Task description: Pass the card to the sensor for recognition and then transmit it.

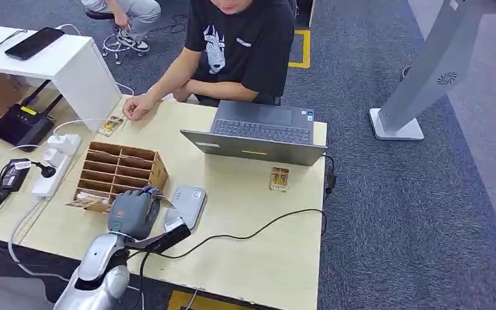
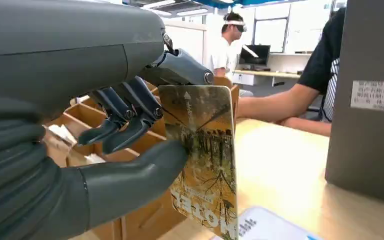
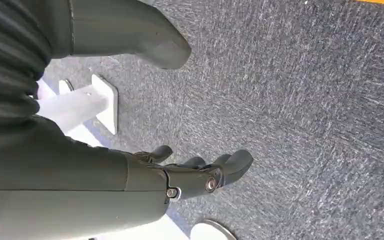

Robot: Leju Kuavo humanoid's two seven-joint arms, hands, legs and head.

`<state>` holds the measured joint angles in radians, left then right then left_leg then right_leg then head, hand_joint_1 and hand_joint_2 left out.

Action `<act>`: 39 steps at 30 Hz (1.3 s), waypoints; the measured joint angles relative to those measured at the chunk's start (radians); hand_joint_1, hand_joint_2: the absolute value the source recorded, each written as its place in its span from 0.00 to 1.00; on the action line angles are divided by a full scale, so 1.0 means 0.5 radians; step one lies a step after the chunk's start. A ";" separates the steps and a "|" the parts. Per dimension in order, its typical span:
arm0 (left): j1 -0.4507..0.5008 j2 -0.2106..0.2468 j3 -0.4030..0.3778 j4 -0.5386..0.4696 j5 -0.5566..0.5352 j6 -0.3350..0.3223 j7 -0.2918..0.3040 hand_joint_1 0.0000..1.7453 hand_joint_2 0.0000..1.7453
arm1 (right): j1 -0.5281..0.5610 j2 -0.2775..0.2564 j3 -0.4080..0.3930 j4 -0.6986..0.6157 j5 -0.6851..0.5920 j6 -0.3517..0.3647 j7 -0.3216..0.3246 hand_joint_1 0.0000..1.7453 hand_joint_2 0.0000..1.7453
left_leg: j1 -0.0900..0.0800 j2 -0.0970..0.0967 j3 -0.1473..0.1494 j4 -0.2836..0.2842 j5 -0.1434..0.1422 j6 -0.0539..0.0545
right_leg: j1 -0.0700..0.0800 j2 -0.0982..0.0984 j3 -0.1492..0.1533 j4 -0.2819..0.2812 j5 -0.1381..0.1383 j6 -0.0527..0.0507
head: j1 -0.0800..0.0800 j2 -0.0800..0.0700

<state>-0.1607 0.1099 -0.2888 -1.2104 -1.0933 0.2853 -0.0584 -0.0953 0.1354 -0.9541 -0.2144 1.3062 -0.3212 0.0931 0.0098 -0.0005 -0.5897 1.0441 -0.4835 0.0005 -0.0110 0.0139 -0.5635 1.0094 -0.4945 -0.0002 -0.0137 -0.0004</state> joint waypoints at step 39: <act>-0.288 -0.164 -0.008 0.497 -0.229 0.244 0.008 1.00 1.00 | -0.029 0.028 0.084 0.001 0.082 0.039 0.048 0.00 1.00 | 0.000 -0.002 -0.001 0.001 0.002 0.002 | 0.000 -0.002 0.000 0.000 0.001 0.002 | 0.000 0.000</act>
<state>-0.3049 0.0278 -0.2926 -0.9621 -1.2078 0.4074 -0.0542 -0.1098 0.1495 -0.9121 -0.2140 1.3474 -0.3017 0.1171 0.0097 -0.0013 -0.5900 1.0448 -0.4827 0.0016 -0.0110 0.0131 -0.5633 1.0093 -0.4938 0.0006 -0.0137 -0.0004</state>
